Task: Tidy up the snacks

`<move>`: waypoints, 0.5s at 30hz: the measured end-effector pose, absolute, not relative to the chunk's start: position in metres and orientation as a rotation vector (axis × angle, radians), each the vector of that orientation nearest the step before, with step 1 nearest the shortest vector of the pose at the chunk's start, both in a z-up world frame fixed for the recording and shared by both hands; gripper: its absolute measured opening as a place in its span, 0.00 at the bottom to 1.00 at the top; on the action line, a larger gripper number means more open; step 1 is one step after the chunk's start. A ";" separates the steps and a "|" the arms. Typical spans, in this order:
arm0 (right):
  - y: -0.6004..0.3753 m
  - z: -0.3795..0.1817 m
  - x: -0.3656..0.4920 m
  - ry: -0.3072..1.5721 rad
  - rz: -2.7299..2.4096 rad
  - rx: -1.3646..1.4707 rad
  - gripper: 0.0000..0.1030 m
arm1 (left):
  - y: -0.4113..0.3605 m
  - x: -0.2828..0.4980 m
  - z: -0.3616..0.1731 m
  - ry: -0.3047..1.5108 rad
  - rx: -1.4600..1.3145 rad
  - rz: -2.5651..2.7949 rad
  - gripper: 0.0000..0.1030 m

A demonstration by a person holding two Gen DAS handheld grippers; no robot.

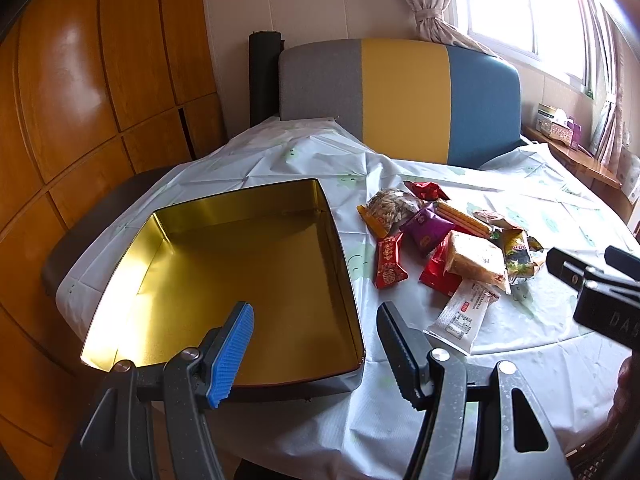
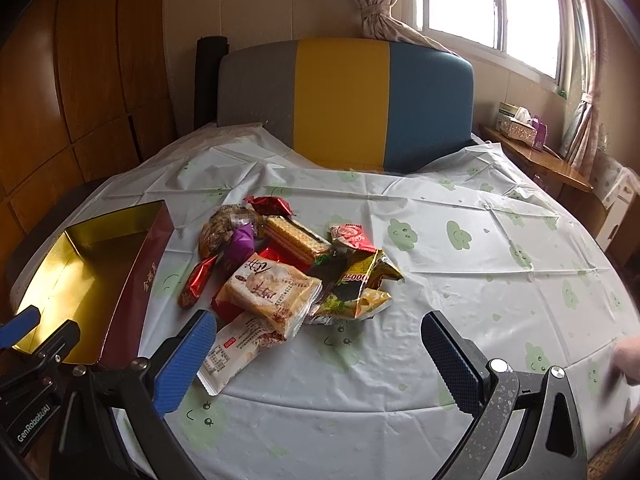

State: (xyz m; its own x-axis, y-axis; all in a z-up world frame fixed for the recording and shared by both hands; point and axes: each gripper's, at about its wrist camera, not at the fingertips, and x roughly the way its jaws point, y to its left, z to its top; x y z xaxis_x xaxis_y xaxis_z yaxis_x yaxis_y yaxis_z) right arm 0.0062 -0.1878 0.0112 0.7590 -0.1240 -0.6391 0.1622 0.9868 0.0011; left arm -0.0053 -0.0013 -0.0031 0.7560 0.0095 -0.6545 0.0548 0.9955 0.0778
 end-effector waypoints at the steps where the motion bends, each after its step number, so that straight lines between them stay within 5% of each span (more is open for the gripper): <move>1: -0.189 0.013 0.007 0.690 -0.156 0.057 1.00 | -0.001 -0.005 -0.003 0.714 0.094 -0.025 0.63; 15: -0.210 0.026 0.010 0.658 -0.178 0.033 1.00 | -0.004 -0.006 -0.003 0.718 0.106 -0.035 0.63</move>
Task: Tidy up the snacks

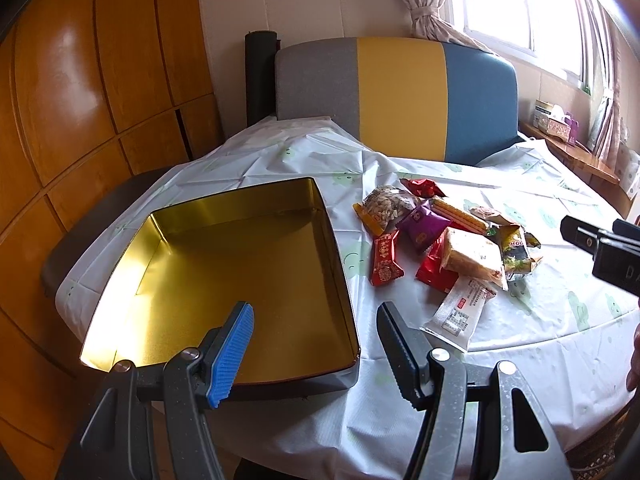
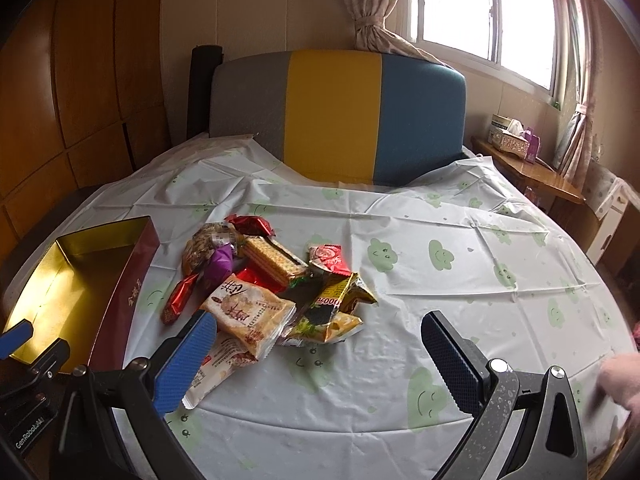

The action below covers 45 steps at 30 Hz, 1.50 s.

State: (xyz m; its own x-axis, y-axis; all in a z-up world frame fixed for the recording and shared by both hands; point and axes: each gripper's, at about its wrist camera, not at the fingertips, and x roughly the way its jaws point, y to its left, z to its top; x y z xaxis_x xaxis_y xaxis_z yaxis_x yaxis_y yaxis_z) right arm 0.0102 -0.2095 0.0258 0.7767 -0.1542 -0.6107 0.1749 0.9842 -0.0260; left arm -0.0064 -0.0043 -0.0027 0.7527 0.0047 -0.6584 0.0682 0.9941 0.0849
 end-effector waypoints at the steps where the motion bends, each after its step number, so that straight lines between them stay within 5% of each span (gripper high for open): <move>1: -0.210 0.027 0.010 0.655 -0.179 0.031 1.00 | -0.005 -0.007 -0.003 0.718 0.108 -0.035 0.63; 45: -0.234 0.018 0.071 0.771 0.101 -0.131 1.00 | -0.032 -0.001 -0.011 0.815 0.081 -0.303 0.63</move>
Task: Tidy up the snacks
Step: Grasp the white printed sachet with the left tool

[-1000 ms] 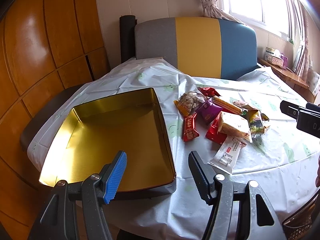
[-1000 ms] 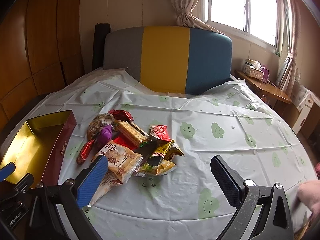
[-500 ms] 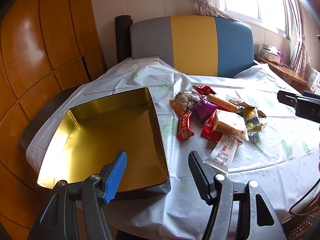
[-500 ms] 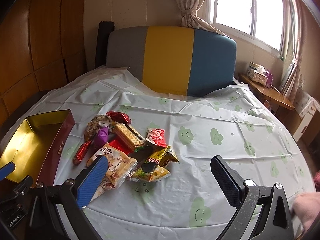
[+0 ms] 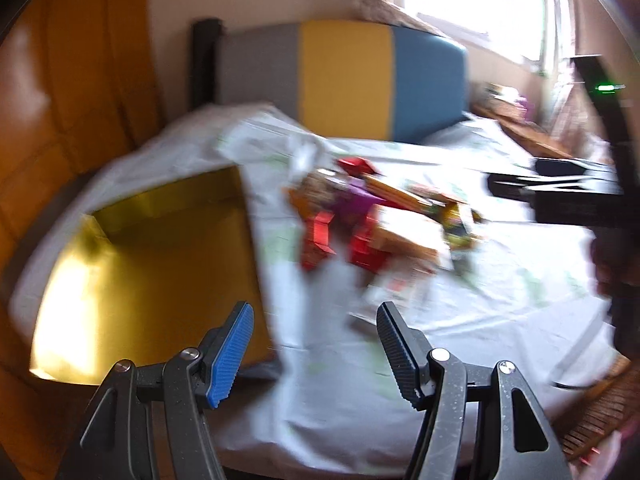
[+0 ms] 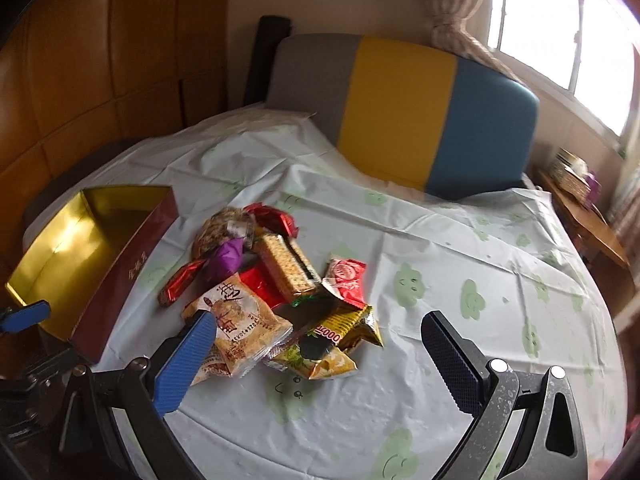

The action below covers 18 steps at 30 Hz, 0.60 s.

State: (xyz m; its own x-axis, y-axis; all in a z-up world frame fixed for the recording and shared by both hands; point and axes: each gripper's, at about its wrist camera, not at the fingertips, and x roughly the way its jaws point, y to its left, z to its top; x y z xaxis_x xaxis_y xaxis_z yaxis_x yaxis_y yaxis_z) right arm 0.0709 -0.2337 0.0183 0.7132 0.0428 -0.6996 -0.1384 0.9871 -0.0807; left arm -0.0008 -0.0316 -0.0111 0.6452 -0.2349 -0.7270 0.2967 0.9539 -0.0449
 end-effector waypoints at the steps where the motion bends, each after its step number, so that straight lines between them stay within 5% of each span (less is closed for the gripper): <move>1: -0.236 0.014 0.077 0.789 0.116 -0.119 1.00 | -0.034 0.000 -0.014 0.841 0.072 -0.337 0.63; 18: -0.261 -0.001 0.096 0.859 0.172 0.070 1.00 | -0.098 0.040 -0.047 0.994 0.294 -0.568 0.63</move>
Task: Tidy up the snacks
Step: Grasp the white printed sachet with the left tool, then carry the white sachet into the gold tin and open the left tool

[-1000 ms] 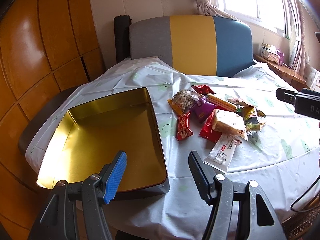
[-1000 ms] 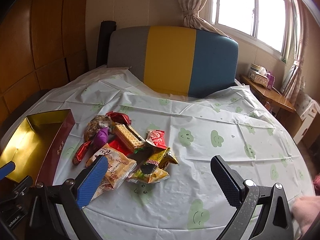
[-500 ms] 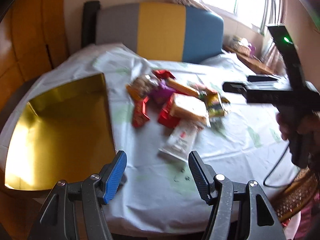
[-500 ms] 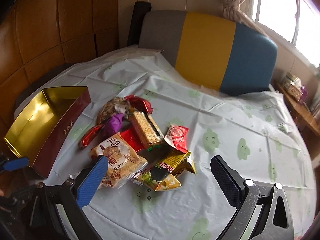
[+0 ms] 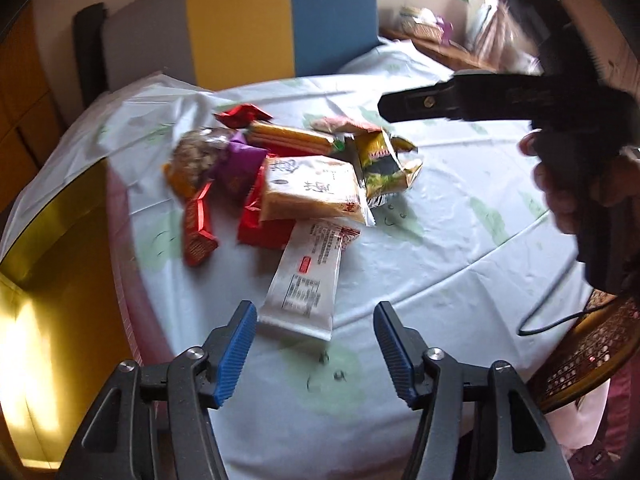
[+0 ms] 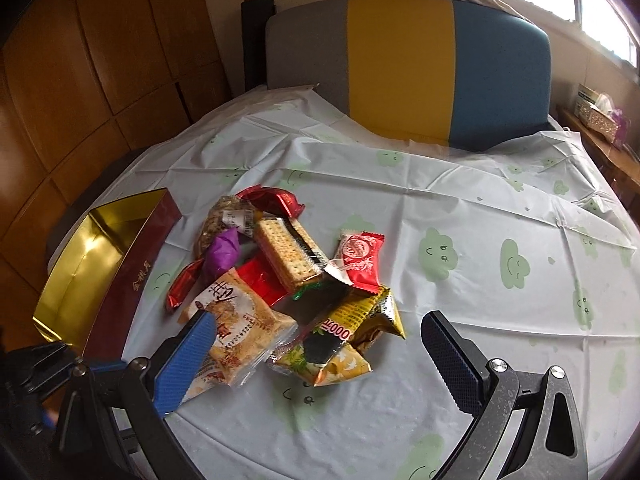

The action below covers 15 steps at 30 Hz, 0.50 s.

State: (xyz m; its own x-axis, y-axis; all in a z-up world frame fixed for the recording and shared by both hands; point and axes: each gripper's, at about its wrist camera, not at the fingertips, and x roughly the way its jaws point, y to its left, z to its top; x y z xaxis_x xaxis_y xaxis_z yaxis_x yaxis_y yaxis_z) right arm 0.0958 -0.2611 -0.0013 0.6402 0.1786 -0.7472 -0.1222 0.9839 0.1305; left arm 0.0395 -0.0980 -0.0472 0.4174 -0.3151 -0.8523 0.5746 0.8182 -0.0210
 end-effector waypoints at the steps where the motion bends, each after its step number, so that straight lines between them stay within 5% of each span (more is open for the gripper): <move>1: -0.259 -0.001 0.096 0.859 0.178 0.061 1.00 | -0.102 0.045 -0.051 1.004 0.305 -0.564 0.64; 9: -0.248 -0.005 0.097 0.866 0.193 -0.001 1.00 | -0.113 0.065 -0.079 1.054 0.328 -0.580 0.66; 12: -0.244 -0.006 0.099 0.863 0.199 -0.017 1.00 | -0.111 0.060 -0.077 0.998 0.337 -0.577 0.39; 15: -0.237 -0.010 0.100 0.868 0.208 -0.048 1.00 | -0.105 0.057 -0.077 0.993 0.304 -0.586 0.37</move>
State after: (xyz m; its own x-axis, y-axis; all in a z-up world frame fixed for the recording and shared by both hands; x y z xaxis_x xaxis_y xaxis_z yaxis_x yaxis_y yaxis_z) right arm 0.1002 -0.2366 -0.0100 0.6276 0.1616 -0.7616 -0.2008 0.9787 0.0422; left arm 0.0574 -0.1047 -0.0768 0.4107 -0.3230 -0.8526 0.5906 0.8067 -0.0211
